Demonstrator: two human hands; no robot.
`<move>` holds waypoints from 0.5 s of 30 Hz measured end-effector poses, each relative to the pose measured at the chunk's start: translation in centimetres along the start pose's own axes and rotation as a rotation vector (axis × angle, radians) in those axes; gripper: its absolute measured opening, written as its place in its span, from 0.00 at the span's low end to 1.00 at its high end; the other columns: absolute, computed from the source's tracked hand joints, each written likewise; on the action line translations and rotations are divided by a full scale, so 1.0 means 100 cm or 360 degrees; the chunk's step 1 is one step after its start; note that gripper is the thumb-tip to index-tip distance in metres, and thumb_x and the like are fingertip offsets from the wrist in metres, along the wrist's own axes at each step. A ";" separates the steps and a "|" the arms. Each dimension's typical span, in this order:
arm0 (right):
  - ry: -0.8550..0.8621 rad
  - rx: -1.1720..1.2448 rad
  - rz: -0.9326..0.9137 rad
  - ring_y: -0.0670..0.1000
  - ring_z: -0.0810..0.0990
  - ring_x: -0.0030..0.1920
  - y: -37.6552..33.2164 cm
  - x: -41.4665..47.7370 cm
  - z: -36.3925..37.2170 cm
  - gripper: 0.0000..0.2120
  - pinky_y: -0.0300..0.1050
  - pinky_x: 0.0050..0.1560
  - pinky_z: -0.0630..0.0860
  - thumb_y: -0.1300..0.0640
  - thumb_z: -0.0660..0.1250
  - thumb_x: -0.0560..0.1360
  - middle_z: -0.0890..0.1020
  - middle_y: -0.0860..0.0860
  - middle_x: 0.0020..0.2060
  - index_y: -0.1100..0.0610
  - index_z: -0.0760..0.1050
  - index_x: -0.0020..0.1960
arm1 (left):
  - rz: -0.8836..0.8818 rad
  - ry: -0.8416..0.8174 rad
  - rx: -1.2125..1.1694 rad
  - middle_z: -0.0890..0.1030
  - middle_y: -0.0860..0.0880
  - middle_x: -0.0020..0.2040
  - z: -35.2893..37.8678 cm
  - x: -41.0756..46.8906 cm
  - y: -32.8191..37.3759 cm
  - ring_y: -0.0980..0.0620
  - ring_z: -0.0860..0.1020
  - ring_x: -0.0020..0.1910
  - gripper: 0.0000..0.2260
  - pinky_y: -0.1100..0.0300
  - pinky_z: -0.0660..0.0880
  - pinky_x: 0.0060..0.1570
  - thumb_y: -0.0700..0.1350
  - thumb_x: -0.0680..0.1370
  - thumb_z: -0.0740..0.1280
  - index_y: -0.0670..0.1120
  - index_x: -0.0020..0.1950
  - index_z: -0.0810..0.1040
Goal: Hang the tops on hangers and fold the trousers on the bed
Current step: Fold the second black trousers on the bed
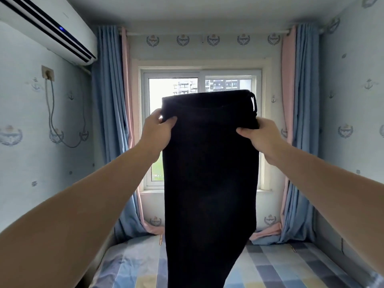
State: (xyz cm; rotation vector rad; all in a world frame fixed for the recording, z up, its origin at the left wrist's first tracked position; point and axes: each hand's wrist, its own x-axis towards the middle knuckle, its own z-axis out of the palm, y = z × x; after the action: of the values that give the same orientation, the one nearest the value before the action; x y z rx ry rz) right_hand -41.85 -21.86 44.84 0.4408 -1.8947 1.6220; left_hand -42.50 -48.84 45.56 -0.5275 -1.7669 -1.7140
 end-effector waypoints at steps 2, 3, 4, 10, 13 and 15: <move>0.0017 -0.0002 -0.0019 0.41 0.85 0.41 -0.018 -0.023 -0.006 0.10 0.33 0.37 0.77 0.59 0.74 0.75 0.85 0.41 0.44 0.44 0.79 0.47 | -0.0027 -0.0011 -0.0038 0.85 0.55 0.52 -0.008 -0.019 0.018 0.53 0.84 0.53 0.08 0.61 0.79 0.48 0.44 0.82 0.66 0.55 0.58 0.80; 0.0018 0.0001 -0.0023 0.42 0.85 0.42 -0.026 -0.033 -0.008 0.10 0.35 0.39 0.77 0.59 0.74 0.75 0.85 0.42 0.45 0.44 0.79 0.47 | -0.0039 -0.0011 -0.0046 0.86 0.56 0.52 -0.012 -0.028 0.026 0.53 0.84 0.53 0.07 0.60 0.79 0.49 0.45 0.82 0.67 0.56 0.57 0.80; 0.0017 0.0003 -0.0024 0.44 0.85 0.43 -0.033 -0.043 -0.009 0.10 0.36 0.39 0.77 0.58 0.74 0.75 0.85 0.43 0.46 0.44 0.79 0.48 | -0.0049 -0.0009 -0.0057 0.86 0.56 0.51 -0.016 -0.036 0.033 0.53 0.84 0.52 0.07 0.59 0.79 0.49 0.46 0.81 0.67 0.57 0.55 0.80; -0.0022 0.0027 0.0012 0.42 0.85 0.40 -0.071 -0.089 -0.006 0.08 0.32 0.33 0.78 0.59 0.74 0.75 0.86 0.44 0.43 0.46 0.79 0.48 | -0.0161 0.0001 -0.0094 0.86 0.58 0.48 -0.044 -0.078 0.064 0.54 0.85 0.50 0.06 0.56 0.81 0.48 0.47 0.81 0.67 0.58 0.52 0.80; -0.0045 0.0069 0.0041 0.43 0.86 0.39 -0.078 -0.103 0.002 0.09 0.33 0.32 0.79 0.60 0.74 0.75 0.86 0.44 0.41 0.47 0.80 0.48 | -0.0197 0.0041 -0.0051 0.86 0.56 0.51 -0.058 -0.091 0.068 0.53 0.85 0.51 0.07 0.55 0.81 0.51 0.47 0.81 0.67 0.57 0.56 0.80; -0.0074 0.0086 0.0072 0.43 0.86 0.39 -0.077 -0.110 0.010 0.09 0.33 0.32 0.79 0.61 0.74 0.75 0.86 0.43 0.40 0.48 0.80 0.48 | -0.0230 0.0054 -0.0021 0.86 0.55 0.52 -0.066 -0.099 0.065 0.52 0.85 0.51 0.09 0.55 0.81 0.51 0.47 0.81 0.67 0.53 0.61 0.80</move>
State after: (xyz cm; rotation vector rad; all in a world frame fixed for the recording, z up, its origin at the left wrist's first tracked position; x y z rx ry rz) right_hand -28.99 -25.75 43.74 0.4654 -1.9111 1.7096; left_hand -29.93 -53.56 43.63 -0.3816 -1.8089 -1.8222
